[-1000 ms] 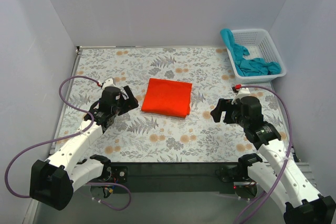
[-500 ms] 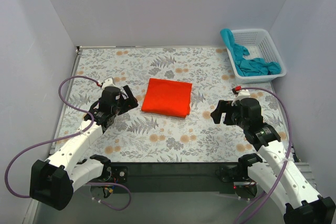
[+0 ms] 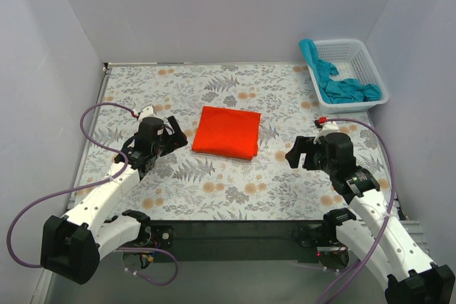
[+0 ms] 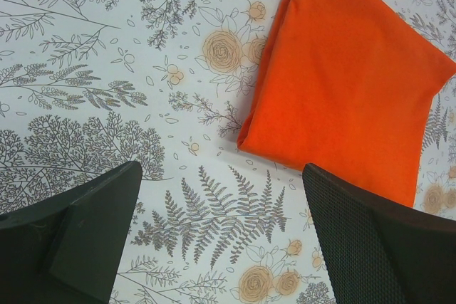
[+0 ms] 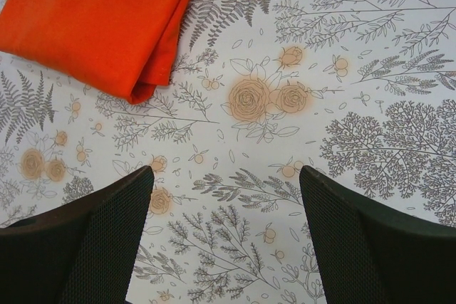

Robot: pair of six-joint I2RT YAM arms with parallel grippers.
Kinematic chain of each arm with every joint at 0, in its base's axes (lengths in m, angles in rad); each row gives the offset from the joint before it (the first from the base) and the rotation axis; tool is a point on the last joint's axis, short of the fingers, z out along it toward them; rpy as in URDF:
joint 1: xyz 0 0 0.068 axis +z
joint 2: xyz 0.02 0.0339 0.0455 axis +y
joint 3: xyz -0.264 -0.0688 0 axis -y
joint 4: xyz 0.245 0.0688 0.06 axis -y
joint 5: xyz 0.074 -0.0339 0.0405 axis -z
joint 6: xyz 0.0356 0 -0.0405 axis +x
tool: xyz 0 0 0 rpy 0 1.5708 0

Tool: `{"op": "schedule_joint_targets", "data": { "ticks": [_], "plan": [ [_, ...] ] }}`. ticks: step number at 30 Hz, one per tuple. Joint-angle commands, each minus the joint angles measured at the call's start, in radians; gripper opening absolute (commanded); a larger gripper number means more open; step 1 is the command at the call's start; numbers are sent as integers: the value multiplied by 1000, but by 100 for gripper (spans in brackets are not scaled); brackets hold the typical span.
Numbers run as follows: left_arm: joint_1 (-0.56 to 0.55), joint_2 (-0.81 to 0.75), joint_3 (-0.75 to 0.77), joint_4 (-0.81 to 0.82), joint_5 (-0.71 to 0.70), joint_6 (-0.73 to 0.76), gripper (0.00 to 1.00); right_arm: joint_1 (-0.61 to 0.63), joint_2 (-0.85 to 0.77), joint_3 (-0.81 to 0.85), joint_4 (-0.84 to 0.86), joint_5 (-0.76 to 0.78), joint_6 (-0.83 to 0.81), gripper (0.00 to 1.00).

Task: Fold and stack the t-shirts
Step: Neatly place the folded tshirt to the corner

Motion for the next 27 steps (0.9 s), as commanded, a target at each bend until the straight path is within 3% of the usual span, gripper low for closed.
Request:
{"op": "schedule_joint_targets", "data": {
  "ticks": [1, 27],
  "plan": [
    [3, -6, 0, 19, -22, 4, 96, -5, 1, -5, 37, -8, 13, 89],
    [3, -9, 1, 20, -27, 4, 96, -7, 5, -22, 49, -34, 24, 89]
  ]
}}
